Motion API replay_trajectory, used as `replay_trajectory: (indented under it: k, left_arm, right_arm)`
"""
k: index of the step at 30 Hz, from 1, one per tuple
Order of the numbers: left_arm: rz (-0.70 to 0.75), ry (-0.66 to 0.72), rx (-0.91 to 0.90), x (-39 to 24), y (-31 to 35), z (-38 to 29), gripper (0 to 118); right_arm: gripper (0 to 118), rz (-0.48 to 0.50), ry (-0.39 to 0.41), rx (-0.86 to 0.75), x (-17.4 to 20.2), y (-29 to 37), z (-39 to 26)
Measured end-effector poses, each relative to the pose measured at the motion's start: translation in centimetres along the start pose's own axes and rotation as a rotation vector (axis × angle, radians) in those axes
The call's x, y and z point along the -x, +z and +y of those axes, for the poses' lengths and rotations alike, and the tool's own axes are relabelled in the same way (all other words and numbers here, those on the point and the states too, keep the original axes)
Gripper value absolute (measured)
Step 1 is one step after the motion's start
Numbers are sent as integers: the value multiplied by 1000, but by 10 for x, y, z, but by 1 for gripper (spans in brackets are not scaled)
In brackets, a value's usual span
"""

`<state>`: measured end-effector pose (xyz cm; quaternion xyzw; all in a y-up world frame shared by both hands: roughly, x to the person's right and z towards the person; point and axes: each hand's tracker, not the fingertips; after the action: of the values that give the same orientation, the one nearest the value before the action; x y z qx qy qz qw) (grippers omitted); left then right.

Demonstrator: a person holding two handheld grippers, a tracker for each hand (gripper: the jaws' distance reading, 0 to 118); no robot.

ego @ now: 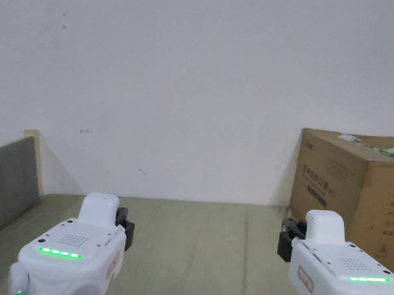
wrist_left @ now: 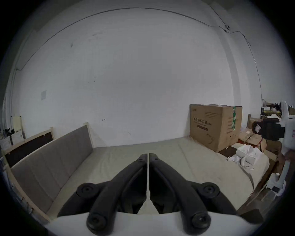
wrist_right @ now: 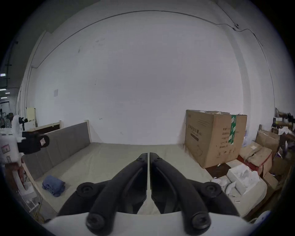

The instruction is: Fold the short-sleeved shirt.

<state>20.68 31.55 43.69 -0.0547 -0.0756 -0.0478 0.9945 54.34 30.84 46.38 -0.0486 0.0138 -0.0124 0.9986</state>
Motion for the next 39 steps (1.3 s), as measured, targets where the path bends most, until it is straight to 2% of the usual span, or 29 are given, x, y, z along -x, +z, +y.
replay_trajectory:
  k: [9, 13, 17, 19, 22, 24, 26, 27, 28, 30, 33, 37, 39]
  left_arm:
    - [26, -11, -14, 3, 10, 8, 2]
    - [19, -8, -9, 5, 4, 3, 5]
    - [10, -16, 13, 1, 0, 0, 26]
    - [6, -4, 25, 4, -7, -5, 33]
    - [10, 15, 24, 5, -6, -4, 61]
    - [14, 24, 21, 6, -5, -3, 85]
    - [16, 36, 20, 12, -7, -5, 107]
    - [16, 42, 21, 15, -9, -6, 114]
    - [17, 45, 23, 16, -9, -6, 118]
    - [26, 49, 15, 17, -7, -7, 118]
    - [35, 56, 9, 20, -6, -7, 118]
    - [32, 75, 5, 21, -4, -7, 118]
    - [32, 76, 3, 15, 5, -7, 118]
  right_arm:
    - [3, 24, 24, -15, 6, 7, 5]
    - [10, 15, 13, 7, 6, 4, -1]
    - [28, 32, 2, 11, 5, 4, -4]
    - [36, 32, 12, 11, 7, 5, -4]
    - [60, 49, 8, 13, 8, 6, -4]
    - [84, 55, 14, 16, 11, 5, -5]
    - [103, 63, 28, 21, 14, 4, -6]
    - [108, 66, 32, 20, 16, 4, -7]
    - [113, 63, 36, 19, 19, 3, -8]
    - [114, 52, 34, 22, 22, 1, -7]
    - [118, 65, -35, 60, 23, 0, -2]
    - [118, -29, -48, 112, 29, 0, 9]
    - [118, -37, -52, 105, 29, -1, 11]
